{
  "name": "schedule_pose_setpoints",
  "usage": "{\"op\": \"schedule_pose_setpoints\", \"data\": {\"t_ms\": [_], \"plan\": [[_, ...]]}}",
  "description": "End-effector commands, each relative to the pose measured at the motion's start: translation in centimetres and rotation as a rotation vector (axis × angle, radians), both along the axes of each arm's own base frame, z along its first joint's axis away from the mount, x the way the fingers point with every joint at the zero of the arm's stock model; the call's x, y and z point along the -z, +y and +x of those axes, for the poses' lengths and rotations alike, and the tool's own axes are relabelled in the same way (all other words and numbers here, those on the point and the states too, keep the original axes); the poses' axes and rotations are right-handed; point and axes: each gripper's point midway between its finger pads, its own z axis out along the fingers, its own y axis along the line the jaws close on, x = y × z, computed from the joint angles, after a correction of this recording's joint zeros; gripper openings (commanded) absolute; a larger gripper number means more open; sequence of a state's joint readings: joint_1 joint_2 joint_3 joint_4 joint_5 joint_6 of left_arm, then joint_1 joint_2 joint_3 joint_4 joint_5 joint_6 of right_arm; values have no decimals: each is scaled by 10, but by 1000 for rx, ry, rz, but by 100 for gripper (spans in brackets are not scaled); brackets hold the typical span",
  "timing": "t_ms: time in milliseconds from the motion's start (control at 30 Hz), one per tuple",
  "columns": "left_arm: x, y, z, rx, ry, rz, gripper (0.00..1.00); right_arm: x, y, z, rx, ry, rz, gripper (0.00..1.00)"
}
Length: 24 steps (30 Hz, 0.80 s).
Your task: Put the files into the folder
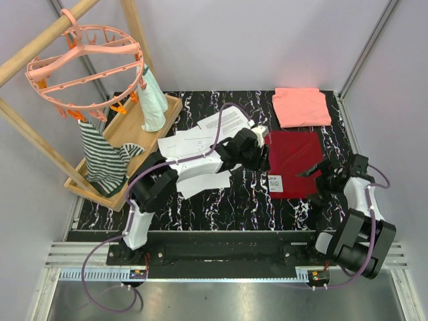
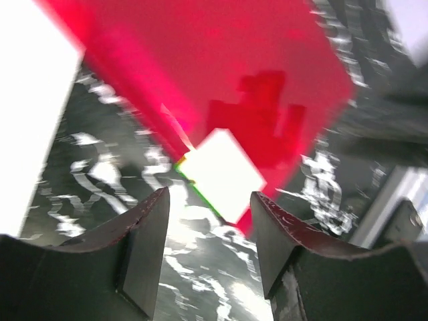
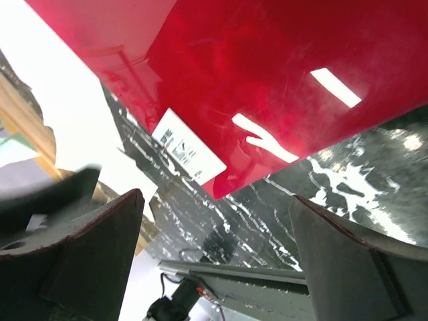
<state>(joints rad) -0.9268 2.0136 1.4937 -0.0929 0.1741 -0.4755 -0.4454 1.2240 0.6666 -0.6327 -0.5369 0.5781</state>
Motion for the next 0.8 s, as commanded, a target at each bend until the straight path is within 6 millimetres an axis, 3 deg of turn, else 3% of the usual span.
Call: {"op": "schedule_pose_setpoints", "data": {"t_ms": [0,300,767], "plan": [[36,-4,7,-17,161,-30,54,-3,17,-7,4,-7,105,100],[62,-15,9,-17,219,-41,50,25,23,-15,24,53,148,98],[80,-21,-10,0,243,-14,43,45,19,2,54,20,170,90]]}}
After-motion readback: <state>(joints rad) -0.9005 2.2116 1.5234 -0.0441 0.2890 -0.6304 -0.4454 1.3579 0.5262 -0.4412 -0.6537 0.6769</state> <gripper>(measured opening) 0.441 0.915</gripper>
